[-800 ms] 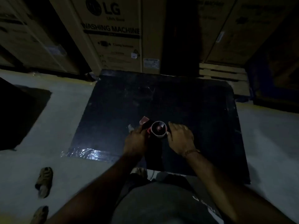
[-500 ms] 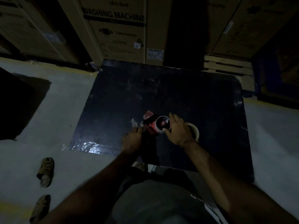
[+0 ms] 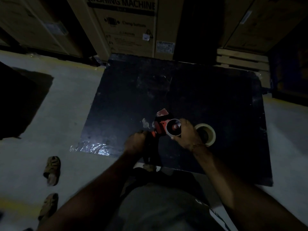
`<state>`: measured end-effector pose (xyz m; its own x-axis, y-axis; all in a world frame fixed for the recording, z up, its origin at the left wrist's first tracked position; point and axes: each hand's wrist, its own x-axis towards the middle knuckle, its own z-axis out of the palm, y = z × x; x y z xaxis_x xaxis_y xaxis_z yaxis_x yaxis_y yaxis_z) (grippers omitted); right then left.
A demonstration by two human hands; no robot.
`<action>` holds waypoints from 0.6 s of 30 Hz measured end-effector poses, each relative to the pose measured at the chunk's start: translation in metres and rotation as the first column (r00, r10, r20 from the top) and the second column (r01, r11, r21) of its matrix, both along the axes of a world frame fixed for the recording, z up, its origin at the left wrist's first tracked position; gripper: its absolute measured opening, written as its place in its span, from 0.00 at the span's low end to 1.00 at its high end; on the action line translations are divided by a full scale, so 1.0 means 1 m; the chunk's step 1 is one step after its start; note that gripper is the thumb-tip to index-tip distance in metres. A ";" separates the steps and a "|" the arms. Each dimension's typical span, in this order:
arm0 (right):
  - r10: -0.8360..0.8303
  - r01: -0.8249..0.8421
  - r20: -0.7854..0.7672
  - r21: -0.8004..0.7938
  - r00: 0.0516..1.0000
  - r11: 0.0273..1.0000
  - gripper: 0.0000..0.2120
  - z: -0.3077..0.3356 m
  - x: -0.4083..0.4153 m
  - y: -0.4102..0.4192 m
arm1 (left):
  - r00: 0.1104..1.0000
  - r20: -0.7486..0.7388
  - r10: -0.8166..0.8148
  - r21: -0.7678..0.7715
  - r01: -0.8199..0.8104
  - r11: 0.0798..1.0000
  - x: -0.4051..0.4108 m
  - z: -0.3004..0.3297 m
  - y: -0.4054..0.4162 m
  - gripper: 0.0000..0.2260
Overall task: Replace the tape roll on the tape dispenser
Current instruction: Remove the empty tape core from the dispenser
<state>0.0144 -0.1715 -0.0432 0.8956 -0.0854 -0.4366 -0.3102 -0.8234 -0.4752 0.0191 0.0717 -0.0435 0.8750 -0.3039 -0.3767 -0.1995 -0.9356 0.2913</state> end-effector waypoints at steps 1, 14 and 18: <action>-0.039 0.040 -0.015 0.036 0.999 0.999 0.41 0.000 -0.001 0.002 | 1.000 0.008 0.011 -0.019 -0.011 1.000 0.006 0.001 0.005 0.20; -0.198 0.218 -0.125 0.180 0.972 0.959 0.25 -0.013 -0.002 0.010 | 0.898 -0.192 0.396 -0.279 -0.437 0.855 -0.005 -0.010 -0.011 0.15; -0.243 0.273 -0.156 0.212 0.957 0.938 0.22 -0.007 0.000 0.010 | 0.797 -0.495 0.345 -0.412 -0.566 0.714 -0.016 -0.016 -0.036 0.12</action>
